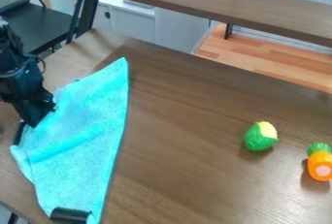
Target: Unfold the cloth from bottom left to top right
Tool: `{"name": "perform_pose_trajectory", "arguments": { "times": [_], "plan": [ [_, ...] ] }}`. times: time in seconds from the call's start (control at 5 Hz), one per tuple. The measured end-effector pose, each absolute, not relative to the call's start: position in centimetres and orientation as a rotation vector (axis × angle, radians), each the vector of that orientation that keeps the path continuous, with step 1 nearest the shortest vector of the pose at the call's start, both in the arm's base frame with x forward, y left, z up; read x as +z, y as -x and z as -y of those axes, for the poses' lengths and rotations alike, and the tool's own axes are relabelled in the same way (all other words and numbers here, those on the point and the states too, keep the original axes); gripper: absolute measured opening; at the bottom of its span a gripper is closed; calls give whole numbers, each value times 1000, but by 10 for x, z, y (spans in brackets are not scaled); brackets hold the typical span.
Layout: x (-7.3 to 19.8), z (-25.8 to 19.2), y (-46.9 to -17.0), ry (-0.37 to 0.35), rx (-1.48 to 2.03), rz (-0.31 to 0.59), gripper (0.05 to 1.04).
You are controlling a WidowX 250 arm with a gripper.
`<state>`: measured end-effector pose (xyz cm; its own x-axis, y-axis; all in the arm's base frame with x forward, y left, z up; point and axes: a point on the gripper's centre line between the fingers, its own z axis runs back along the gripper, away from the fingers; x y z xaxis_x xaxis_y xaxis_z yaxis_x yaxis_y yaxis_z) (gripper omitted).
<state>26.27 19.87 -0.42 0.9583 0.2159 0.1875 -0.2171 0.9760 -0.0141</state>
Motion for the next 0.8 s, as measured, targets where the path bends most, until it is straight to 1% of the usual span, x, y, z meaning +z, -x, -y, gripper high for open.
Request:
{"name": "perform_pose_trajectory", "arguments": {
  "times": [0.2,0.4,0.6,0.8],
  "plan": [
    [-6,-200,-265,-25,219,195,49],
    [-4,-193,-264,34,229,173,49],
    [15,-185,-269,114,232,165,49],
    [29,-178,-275,179,250,142,49]
  ]
}}
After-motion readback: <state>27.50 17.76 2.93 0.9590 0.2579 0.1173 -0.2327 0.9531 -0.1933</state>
